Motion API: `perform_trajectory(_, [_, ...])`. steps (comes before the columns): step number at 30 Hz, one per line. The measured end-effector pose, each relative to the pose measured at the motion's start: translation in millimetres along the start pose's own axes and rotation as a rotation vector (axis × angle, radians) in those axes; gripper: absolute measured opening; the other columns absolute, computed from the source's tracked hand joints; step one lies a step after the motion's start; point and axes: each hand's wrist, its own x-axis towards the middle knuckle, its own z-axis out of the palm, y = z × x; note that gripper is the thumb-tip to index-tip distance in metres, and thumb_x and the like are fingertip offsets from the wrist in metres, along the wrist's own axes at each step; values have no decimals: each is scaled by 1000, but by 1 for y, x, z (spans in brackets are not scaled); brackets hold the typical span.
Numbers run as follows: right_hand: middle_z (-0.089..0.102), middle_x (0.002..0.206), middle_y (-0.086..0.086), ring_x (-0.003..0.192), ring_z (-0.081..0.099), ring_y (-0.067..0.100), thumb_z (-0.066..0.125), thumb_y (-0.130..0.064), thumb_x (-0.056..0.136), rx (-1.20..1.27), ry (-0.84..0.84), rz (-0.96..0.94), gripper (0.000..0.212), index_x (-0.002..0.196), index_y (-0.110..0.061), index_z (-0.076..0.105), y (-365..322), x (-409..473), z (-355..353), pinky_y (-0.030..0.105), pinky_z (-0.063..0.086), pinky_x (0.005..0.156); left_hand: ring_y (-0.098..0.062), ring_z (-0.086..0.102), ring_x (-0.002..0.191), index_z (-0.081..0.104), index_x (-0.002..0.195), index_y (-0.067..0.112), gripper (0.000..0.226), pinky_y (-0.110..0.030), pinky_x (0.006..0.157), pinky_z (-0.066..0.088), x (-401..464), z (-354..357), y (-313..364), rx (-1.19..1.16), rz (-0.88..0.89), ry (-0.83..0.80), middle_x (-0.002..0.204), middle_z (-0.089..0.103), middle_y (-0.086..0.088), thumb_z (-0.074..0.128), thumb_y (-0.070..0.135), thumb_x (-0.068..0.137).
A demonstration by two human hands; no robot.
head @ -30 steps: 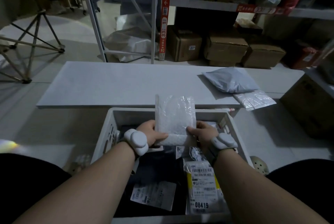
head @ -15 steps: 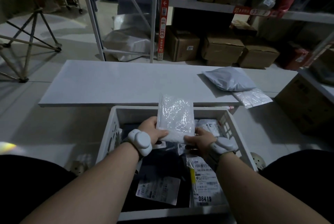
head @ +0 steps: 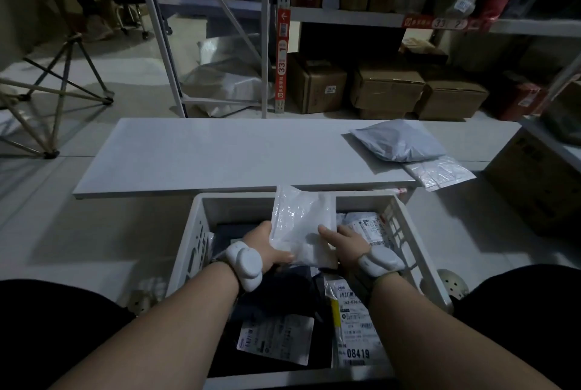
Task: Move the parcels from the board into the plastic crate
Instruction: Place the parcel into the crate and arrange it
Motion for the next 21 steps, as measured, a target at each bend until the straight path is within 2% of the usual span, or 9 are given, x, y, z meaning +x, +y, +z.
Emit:
perform_trajectory(2, [67, 94, 7, 89, 65, 30, 64, -24, 89, 34, 17, 41, 16, 102, -15, 61, 1, 3, -2, 50, 56, 82, -16, 64, 96, 54, 111, 18, 56, -31, 82, 54, -9, 3, 7, 47, 14, -5, 101, 67, 3, 78, 27, 62])
perform_trajectory(5, [65, 93, 8, 92, 63, 32, 64, -17, 88, 1, 87, 88, 5, 91, -15, 60, 5, 9, -7, 56, 53, 85, -17, 62, 97, 48, 115, 24, 61, -32, 85, 51, -8, 9, 8, 130, 21, 43, 105, 64, 3, 76, 34, 61])
perform_trajectory(7, [67, 95, 10, 90, 64, 32, 66, -17, 87, 5, 123, 98, 6, 86, -17, 60, 6, 14, -9, 53, 54, 83, -20, 61, 100, 43, 121, 26, 66, -34, 88, 50, -8, 11, 10, 170, 25, 72, 110, 61, 1, 73, 36, 63])
perform_trajectory(10, [67, 96, 12, 85, 65, 31, 66, -17, 87, -4, 152, 83, 11, 95, -13, 60, 8, 21, -8, 49, 56, 79, -27, 53, 114, 30, 135, 28, 76, -31, 91, 44, -5, 11, 15, 285, 60, 115, 129, 48, -4, 70, 35, 70])
perform_trajectory(12, [66, 91, 9, 83, 64, 31, 64, -16, 89, 17, 152, 92, 14, 101, -13, 58, 7, 23, -8, 51, 56, 77, -29, 42, 127, 16, 144, 31, 87, -34, 99, 38, -4, 10, 16, 396, 116, 128, 142, 34, -4, 69, 34, 74])
perform_trajectory(14, [65, 91, 9, 88, 64, 36, 63, -16, 89, 29, 151, 111, 18, 106, -13, 57, 8, 26, -8, 59, 54, 78, -29, 26, 139, 8, 147, 31, 95, -39, 109, 31, -3, 10, 16, 553, 171, 87, 154, 17, -2, 70, 35, 75])
perform_trajectory(17, [65, 97, 12, 91, 63, 40, 65, -20, 87, 18, 162, 133, 26, 111, -14, 57, 9, 28, -8, 65, 52, 75, -22, -3, 147, -2, 149, 32, 100, -43, 117, 14, -2, 15, 14, 805, 208, -17, 159, -8, 5, 69, 33, 79])
perform_trajectory(19, [66, 95, 13, 87, 64, 39, 66, -19, 87, 41, 156, 149, 25, 110, -13, 57, 9, 30, -6, 62, 53, 74, -21, -12, 147, -3, 149, 34, 93, -43, 118, 4, -1, 20, 12, 907, 240, -23, 158, -13, 5, 62, 23, 84])
perform_trajectory(21, [68, 93, 15, 84, 66, 38, 68, -19, 84, 57, 118, 167, 27, 108, -11, 58, 8, 30, -3, 58, 55, 72, -20, -11, 147, 2, 149, 36, 83, -42, 118, -1, -1, 22, 11, 921, 254, 9, 159, -10, 5, 51, 13, 87])
